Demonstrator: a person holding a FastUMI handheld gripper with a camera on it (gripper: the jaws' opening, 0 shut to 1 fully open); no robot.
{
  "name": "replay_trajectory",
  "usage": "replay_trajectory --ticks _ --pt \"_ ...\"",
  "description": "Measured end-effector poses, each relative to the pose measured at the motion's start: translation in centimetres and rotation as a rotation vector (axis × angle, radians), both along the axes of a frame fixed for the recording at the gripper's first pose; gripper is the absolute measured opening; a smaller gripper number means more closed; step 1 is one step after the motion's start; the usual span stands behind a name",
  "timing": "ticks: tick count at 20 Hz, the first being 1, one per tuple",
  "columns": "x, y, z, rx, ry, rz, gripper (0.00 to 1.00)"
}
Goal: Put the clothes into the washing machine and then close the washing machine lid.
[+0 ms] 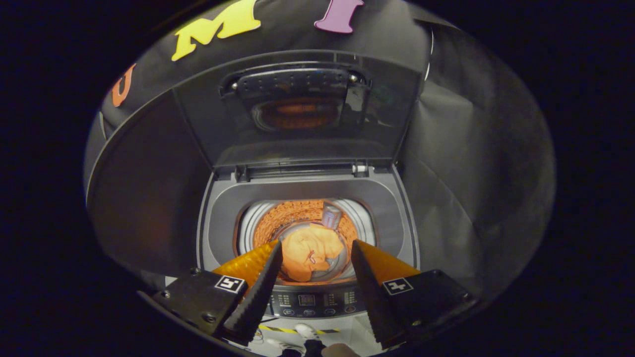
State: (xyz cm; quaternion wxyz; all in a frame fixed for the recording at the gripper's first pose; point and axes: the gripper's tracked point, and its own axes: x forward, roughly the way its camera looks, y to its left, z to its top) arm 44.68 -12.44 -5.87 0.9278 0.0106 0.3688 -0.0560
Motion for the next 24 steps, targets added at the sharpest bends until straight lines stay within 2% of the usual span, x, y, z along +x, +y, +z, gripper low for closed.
replay_trajectory --ticks 10,24 --pt "0.5 1.5 7.6 0.004 -0.167 0.048 0.86" --pt "6.0 4.5 19.3 -0.009 -0.361 0.083 0.86"
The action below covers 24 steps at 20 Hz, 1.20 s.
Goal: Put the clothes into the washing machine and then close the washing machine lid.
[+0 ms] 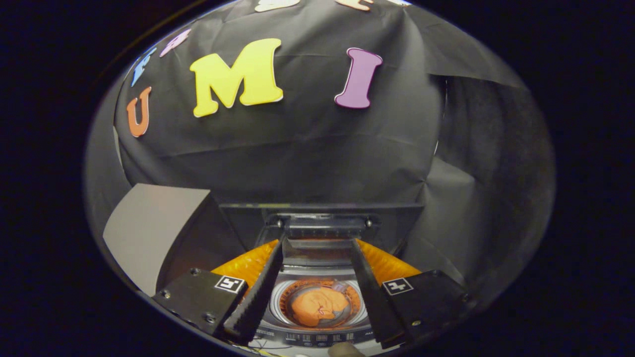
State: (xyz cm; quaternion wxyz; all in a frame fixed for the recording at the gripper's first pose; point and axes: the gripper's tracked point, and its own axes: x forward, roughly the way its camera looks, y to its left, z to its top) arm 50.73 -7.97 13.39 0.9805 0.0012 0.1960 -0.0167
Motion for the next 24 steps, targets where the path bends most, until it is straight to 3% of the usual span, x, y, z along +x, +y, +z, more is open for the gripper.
replay_trajectory --ticks 11,19,24 --pt "7.1 0.6 4.0 0.013 -0.018 -0.032 0.86" --pt "12.4 -0.1 2.5 0.002 0.037 -0.053 0.86" --pt "13.5 -1.0 -1.1 -0.017 0.108 -0.072 0.86"
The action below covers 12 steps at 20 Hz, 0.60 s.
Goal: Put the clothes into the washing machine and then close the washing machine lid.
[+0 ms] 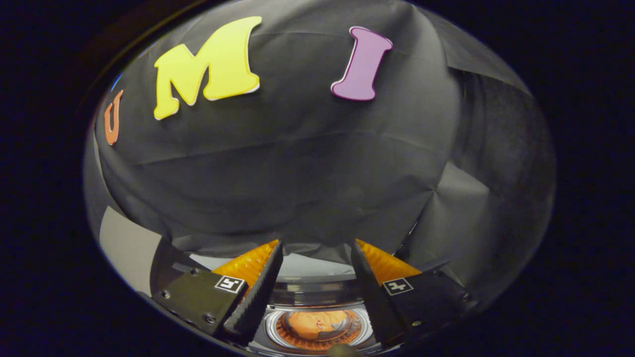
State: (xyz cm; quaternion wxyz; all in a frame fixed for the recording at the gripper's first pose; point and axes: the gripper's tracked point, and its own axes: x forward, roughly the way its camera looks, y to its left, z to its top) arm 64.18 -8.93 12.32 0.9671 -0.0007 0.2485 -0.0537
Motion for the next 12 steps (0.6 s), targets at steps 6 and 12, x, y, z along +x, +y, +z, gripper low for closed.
replay_trajectory --ticks 6,12 --pt "-0.8 -0.5 -0.4 0.006 -0.029 0.009 0.99" --pt "-2.5 -0.5 -0.6 0.006 -0.053 0.016 0.99"
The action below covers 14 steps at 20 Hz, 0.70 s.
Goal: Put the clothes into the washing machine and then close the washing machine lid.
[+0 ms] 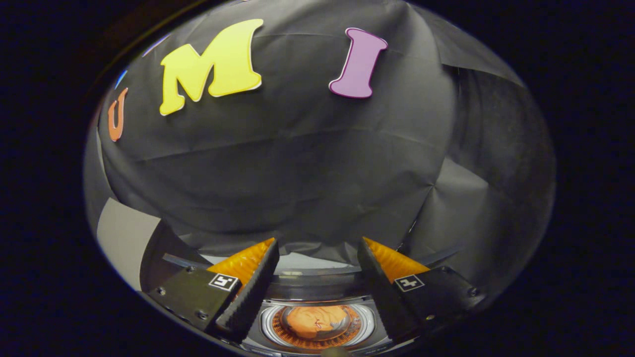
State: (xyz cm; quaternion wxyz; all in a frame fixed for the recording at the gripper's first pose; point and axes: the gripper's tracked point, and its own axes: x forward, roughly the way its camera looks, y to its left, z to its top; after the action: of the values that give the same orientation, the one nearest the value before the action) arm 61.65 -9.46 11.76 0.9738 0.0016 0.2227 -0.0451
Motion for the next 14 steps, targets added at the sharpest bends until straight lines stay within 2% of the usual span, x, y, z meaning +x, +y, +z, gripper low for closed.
replay_trajectory --ticks 14 --pt "-4.7 0.1 -1.2 -0.014 -0.026 0.006 0.99"
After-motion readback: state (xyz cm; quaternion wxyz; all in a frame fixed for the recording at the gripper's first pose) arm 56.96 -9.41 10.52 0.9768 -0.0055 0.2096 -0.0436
